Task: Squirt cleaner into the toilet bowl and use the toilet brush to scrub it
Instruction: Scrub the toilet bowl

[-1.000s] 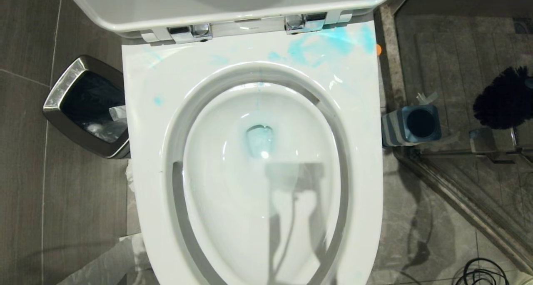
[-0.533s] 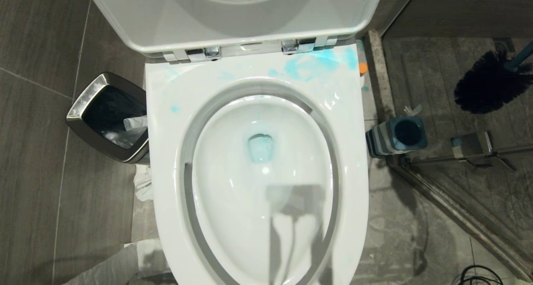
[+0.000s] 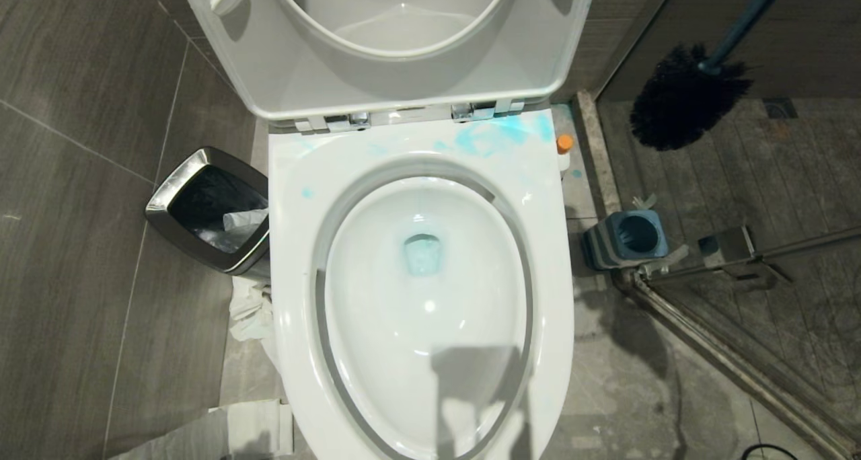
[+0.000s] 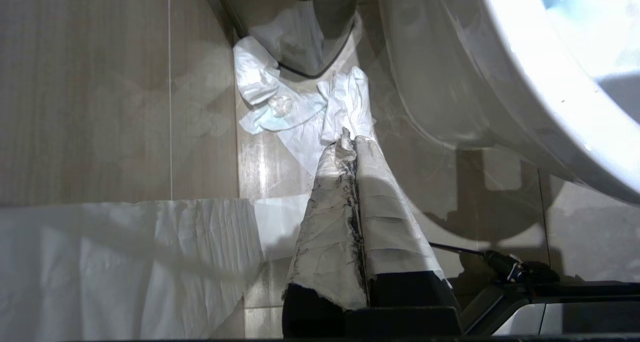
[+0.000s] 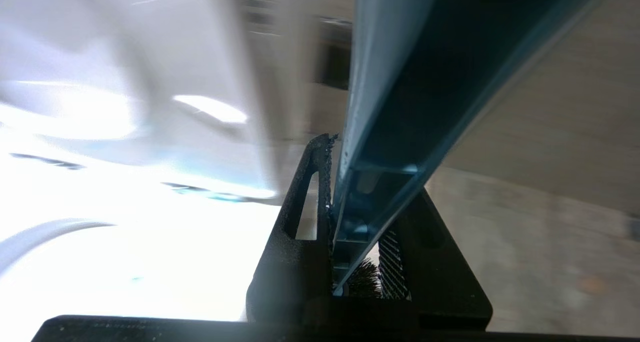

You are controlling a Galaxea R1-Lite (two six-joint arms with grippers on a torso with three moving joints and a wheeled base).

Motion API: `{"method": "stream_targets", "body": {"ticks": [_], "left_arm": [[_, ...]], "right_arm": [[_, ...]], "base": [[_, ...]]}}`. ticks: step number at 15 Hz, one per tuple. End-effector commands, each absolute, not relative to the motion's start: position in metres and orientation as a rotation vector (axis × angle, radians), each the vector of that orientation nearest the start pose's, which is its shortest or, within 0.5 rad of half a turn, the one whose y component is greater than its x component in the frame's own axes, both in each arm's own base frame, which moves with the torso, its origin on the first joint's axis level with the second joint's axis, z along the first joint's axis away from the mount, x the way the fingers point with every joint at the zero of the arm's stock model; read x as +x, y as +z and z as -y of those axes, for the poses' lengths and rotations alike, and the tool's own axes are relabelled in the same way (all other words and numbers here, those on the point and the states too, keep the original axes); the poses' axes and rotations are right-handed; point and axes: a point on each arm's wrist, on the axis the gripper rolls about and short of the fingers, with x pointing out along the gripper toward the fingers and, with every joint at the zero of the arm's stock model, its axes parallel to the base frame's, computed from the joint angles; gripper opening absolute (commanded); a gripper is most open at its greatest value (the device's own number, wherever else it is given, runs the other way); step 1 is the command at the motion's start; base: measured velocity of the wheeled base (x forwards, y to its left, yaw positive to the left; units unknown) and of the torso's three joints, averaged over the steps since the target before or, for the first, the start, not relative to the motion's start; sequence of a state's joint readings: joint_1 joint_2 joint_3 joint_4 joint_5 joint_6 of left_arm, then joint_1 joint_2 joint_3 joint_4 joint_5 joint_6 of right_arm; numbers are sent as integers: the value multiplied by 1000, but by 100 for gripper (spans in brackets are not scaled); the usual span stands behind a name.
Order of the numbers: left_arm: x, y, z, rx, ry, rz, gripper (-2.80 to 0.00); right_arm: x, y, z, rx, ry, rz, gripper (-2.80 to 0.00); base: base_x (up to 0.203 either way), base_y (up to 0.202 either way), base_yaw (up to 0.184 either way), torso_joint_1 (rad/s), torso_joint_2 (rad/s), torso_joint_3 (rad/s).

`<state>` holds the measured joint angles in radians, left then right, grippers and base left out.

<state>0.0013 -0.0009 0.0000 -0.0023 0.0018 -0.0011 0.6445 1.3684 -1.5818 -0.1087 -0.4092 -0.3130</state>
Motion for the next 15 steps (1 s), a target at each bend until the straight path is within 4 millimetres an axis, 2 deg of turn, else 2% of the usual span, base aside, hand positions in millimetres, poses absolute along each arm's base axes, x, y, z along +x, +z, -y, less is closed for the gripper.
{"method": "stream_targets", "body": {"ticks": [1,5,9,15], "left_arm": [[-23,76,0,-2,5,3,-280],[-23,76,0,-2,5,3,-280],[-23,76,0,-2,3,3,-280],[-23,76,0,-2,3,3,-280]], "right_arm": [[174,420,-153,-170,263,243,-280],[189,393,-213,-200,339,182,-280],[220,355,-272,-241,376,128,-280],[259,303,-333,-252,404,52,-280]], "base": [[0,0,0,-2,-2,203],[0,0,0,1,2,168],[0,0,0,0,2,24],[0,0,0,0,0,0]]}}
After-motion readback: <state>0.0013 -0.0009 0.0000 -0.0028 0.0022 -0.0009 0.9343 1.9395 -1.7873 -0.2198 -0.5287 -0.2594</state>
